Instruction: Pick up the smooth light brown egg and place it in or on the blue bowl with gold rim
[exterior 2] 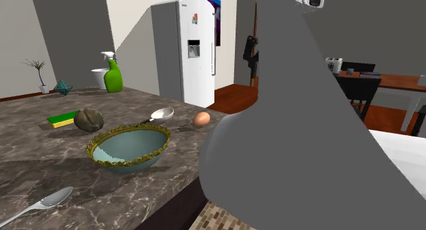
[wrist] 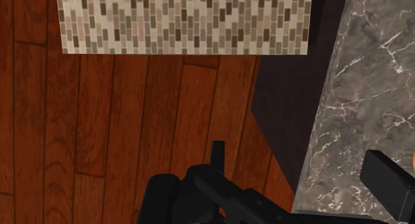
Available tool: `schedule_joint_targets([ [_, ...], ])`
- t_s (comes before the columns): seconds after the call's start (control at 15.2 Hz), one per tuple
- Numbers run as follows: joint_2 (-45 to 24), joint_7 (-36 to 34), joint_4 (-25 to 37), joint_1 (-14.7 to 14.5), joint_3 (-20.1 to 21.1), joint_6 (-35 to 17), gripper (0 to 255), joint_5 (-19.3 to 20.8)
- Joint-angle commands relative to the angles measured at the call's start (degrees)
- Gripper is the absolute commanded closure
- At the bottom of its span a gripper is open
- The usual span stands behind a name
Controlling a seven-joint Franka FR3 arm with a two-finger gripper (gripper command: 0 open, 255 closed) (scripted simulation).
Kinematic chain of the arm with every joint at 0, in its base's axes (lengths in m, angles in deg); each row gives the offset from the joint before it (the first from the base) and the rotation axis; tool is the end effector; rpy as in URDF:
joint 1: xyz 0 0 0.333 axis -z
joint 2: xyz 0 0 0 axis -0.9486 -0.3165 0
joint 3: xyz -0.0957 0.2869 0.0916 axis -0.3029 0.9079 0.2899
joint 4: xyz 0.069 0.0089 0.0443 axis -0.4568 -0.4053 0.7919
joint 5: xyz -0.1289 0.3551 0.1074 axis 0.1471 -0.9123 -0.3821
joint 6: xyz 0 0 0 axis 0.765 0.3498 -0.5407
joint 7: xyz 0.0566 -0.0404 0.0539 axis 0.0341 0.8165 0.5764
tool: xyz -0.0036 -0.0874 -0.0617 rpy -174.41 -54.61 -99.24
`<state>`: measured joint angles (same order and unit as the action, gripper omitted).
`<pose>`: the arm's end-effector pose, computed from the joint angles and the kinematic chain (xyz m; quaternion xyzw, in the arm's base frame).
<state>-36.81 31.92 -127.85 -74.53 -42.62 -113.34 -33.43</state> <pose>0.3333 0.1249 0.5170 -0.9986 0.0166 0.0504 0.0088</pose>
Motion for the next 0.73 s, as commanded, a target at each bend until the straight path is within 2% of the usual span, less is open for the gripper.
schedule_joint_targets([
  [0.0,-2.34,-2.56,0.37,-0.64,2.57,-2.34,0,-0.85],
  [0.33,-10.15,-9.12,2.9,-1.56,9.02,-8.31,0,-1.44],
  [0.66,-19.73,-16.6,7.25,-1.81,15.26,-13.7,0,0.67],
])
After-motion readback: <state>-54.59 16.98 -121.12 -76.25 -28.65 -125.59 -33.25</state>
